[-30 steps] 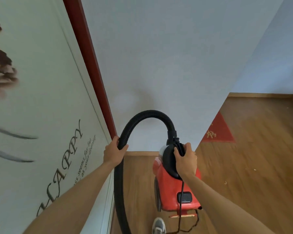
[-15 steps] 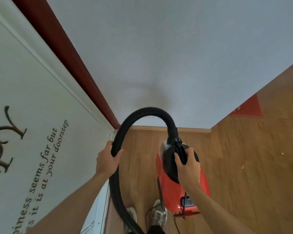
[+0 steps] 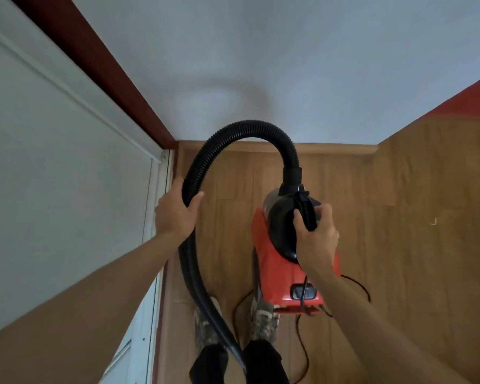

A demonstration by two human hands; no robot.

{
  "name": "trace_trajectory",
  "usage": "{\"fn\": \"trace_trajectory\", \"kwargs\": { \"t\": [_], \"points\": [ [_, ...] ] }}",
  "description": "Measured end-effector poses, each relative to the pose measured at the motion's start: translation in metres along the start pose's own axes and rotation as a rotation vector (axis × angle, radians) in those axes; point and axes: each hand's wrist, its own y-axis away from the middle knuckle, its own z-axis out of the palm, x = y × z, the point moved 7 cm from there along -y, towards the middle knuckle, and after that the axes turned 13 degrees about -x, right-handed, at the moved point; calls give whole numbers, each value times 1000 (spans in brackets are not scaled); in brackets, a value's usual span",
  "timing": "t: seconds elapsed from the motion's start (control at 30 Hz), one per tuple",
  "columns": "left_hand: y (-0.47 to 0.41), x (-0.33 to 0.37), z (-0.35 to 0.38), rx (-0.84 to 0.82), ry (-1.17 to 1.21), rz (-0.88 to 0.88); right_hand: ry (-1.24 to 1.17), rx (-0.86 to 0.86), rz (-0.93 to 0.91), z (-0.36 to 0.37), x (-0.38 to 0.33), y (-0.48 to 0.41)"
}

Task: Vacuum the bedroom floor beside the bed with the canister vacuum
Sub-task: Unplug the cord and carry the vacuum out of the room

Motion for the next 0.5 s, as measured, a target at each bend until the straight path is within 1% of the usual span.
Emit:
{"fn": "trace_trajectory", "kwargs": {
  "t": [0.2,0.4,0.5],
  "points": [
    [-50,-26,35,23,-33,15,-21,42,-23,34,34,-49],
    [-93,-30,63,51,-24,-27,-17,78,-39,54,53,-91],
    [-108,-40,77,26,-21,-63,-23,81,-46,63,62,-108]
  ]
}}
